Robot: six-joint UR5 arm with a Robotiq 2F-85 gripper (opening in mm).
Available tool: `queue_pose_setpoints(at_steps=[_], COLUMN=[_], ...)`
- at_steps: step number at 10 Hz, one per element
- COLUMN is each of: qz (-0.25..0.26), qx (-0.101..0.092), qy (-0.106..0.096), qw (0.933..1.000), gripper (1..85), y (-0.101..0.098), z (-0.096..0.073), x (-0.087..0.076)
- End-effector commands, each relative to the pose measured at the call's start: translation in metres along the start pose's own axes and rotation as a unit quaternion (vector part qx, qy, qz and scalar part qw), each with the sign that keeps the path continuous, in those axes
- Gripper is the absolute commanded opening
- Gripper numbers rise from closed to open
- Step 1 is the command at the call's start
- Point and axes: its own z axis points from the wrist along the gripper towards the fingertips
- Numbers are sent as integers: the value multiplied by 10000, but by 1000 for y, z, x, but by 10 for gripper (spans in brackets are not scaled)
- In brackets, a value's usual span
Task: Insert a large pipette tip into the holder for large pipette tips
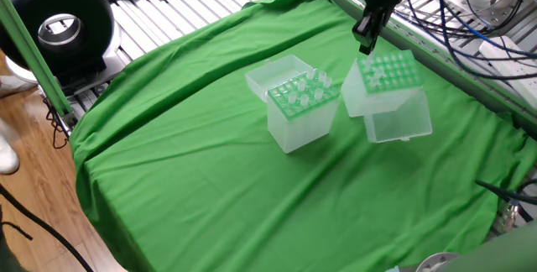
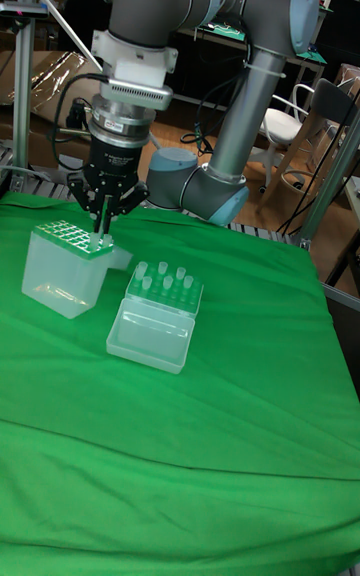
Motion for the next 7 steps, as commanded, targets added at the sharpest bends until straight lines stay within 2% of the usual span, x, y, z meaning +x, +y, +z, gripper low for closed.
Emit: queue_pose_setpoints(at_steps=[1,4,7], qz=[-129,-244,-214], qx=[-32,-45,-115], qy=[11,32,188], qw=[9999,9997,9995], gripper=[13,20,27], y=[-6,-12,-9], z=[-12,-19,-27], x=[-7,-18,-9])
